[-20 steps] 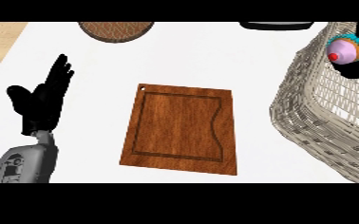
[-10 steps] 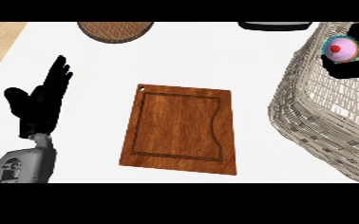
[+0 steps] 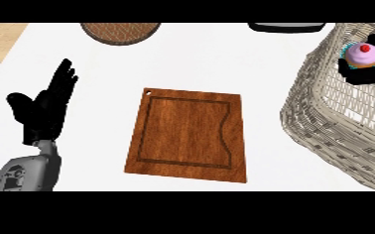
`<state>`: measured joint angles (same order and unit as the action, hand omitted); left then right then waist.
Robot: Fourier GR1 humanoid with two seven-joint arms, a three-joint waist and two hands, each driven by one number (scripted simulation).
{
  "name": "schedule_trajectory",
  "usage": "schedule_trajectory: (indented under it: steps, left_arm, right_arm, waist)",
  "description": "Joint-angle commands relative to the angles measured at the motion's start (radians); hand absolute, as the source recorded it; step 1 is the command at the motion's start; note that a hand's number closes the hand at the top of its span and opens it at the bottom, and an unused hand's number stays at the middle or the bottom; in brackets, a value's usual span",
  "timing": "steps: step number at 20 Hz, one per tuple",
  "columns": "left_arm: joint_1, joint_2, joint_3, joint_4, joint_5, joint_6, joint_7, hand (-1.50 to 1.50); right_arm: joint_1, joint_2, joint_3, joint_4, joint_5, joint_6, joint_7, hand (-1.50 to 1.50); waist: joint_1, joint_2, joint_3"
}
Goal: Pick the cupcake from the cutting board and place it in the basket
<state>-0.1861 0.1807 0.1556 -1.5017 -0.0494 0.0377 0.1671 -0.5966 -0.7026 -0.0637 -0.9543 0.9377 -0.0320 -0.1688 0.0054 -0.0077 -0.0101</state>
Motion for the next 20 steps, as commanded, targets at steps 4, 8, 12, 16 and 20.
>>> schedule_trajectory:
  steps: [4, 8, 12, 16, 20]
  left_arm:
    - [-0.013, -0.008, -0.014, -0.039, -0.015, 0.019, 0.053, 0.00]
    - [-0.035, 0.014, 0.007, 0.027, 0.002, -0.013, 0.012, 0.00]
    - [-0.008, 0.003, 0.009, 0.014, 0.006, -0.007, -0.001, 0.00]
    - [-0.058, 0.017, 0.002, -0.006, -0.007, 0.003, 0.070, 0.00]
    - [-0.043, 0.028, 0.025, 0.018, 0.018, -0.023, 0.032, 0.00]
  right_arm:
    - [-0.005, 0.044, 0.010, 0.051, 0.067, -0.029, 0.020, 1.50]
    - [-0.060, 0.045, 0.017, 0.143, 0.103, -0.027, 0.002, 1.50]
    - [-0.042, 0.013, -0.010, 0.179, 0.079, 0.007, -0.058, 1.50]
    - [-0.084, 0.034, -0.002, 0.278, 0.109, -0.013, -0.065, 1.50]
    - [-0.042, 0.038, -0.017, 0.239, 0.093, 0.008, -0.065, 1.50]
  waist:
    - [0.001, 0.008, 0.010]
    - [0.004, 0.010, 0.010]
    - [0.002, 0.009, 0.010]
    - [0.010, 0.011, 0.011]
    - [0.000, 0.009, 0.010]
